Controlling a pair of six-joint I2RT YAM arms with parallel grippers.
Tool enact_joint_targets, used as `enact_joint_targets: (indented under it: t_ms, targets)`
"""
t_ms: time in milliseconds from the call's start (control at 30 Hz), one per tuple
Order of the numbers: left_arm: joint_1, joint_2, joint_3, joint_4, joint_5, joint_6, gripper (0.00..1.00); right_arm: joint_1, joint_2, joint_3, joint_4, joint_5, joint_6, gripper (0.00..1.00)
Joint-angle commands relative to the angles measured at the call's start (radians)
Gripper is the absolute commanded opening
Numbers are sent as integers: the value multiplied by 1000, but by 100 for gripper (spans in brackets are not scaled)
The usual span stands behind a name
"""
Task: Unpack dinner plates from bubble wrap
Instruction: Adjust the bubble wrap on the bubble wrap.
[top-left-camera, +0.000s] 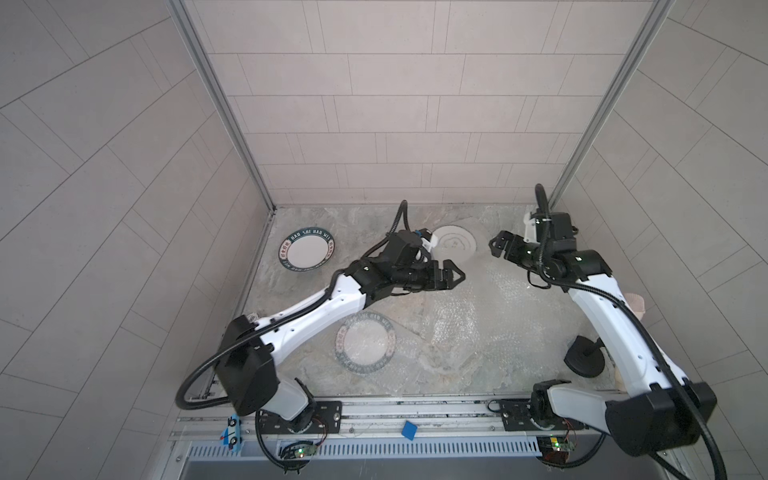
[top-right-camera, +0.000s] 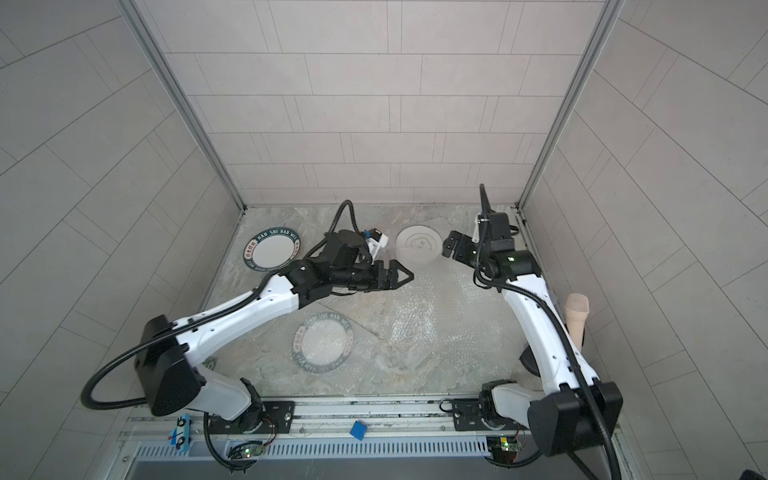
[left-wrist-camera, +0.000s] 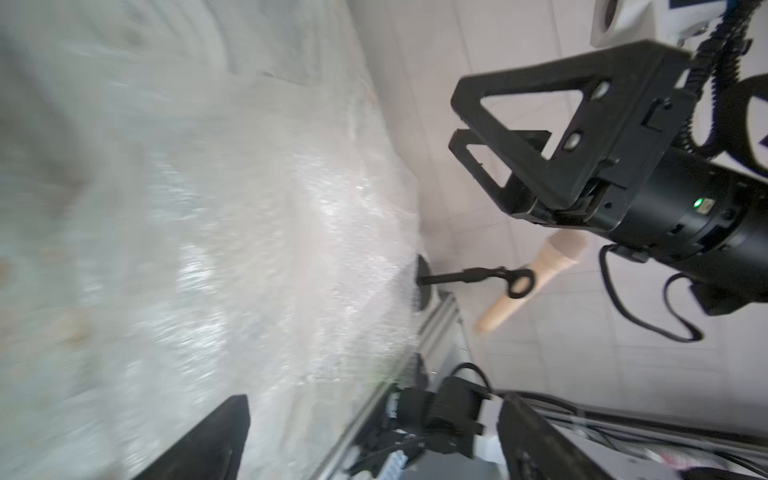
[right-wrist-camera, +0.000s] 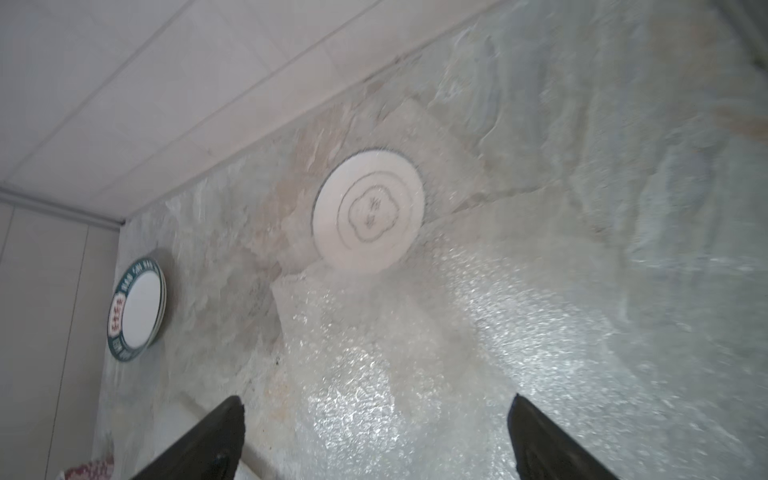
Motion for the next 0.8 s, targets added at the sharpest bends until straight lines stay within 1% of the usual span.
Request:
enact_joint_targets:
  t_ms: [0,100,200,267,333,400,433,500,567,700,767]
  targets:
    - [68,-161,-158,-176,-207,-33,100,71,96,-51,-2,-95,-62,100]
    - [144,-287,-322,-167,-194,-124,100,125,215,-84,23,-162,-66,100]
    - [202,-338,-387,-259,-191,-166,100,160,285,-121,94,-163,-48,100]
    - [241,-371,-423,-315,-183,-203,100,158,316,-139,131,-152,-32,100]
    - [276,-423,-439,-421,-242,-236,100,149,343,-141,144,-129,-24,100]
    - [307,-483,-441,-517,-341,-244,100,132,364,-148,158,-98,-15,100]
    - [330,-508,-442,-539,-356,-246,100,121,374,-152,162,-92,-9,100]
    - [376,-544,-454,-549,-339,-242,100,89,397,-159,176,-88,16,100]
    - [402,-542,-469,-553,-309,-243,100,60,417,-171,197,-93,38,100]
    - [413,-514,-516,-507,-219,-251,100,26,457,-170,218,-116,54,100]
    - [414,-507,-531,-511,-205,-254,100,15,465,-174,221,-109,60,100]
